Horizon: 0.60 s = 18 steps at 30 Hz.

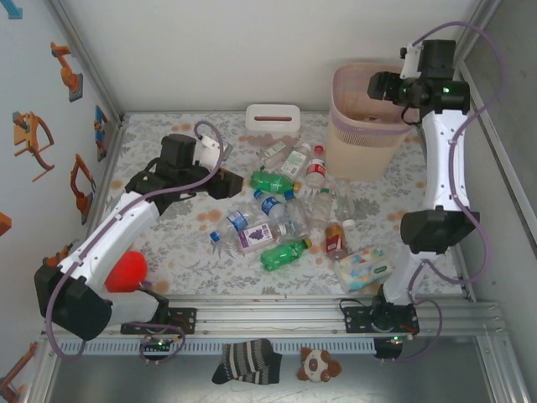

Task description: Put the plastic bottles in the bin

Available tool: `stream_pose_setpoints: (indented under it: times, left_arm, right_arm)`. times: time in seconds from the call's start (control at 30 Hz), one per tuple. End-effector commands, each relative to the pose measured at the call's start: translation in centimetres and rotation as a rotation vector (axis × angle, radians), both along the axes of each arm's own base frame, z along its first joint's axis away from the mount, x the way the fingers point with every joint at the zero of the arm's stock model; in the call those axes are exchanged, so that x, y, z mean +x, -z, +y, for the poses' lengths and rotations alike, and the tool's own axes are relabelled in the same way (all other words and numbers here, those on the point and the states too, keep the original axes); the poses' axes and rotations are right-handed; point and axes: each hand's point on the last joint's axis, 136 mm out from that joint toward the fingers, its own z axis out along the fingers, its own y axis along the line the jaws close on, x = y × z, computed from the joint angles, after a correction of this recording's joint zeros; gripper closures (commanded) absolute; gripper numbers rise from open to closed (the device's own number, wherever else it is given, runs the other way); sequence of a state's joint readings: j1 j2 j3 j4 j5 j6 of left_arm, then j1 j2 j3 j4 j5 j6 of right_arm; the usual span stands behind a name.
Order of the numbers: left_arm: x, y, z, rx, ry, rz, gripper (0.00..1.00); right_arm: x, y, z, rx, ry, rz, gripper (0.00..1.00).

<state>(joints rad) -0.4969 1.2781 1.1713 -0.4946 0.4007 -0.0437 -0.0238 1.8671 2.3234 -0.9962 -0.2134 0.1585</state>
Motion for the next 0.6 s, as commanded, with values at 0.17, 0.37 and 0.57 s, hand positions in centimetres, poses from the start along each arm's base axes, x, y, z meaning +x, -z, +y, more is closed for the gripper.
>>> stream_pose_setpoints:
  times: [0.17,0.37,0.57]
  left_arm:
    - [0.1,3.7,2.9,0.231,-0.052,0.076,0.42]
    - [-0.7,7.2,4.1,0.392,-0.036,0.156,0.40]
    - [-1.0,9.9,3.2,0.427,-0.005,0.245,0.39]
  right_arm:
    - [-3.6,-4.0,0.9,0.066,-0.028,-0.089,0.21]
    - [-5.3,-3.9,0.9,0.063,-0.025,-0.093,0.21]
    - [-6.5,-3.0,0.9,0.059,-0.025,-0.074,0.21]
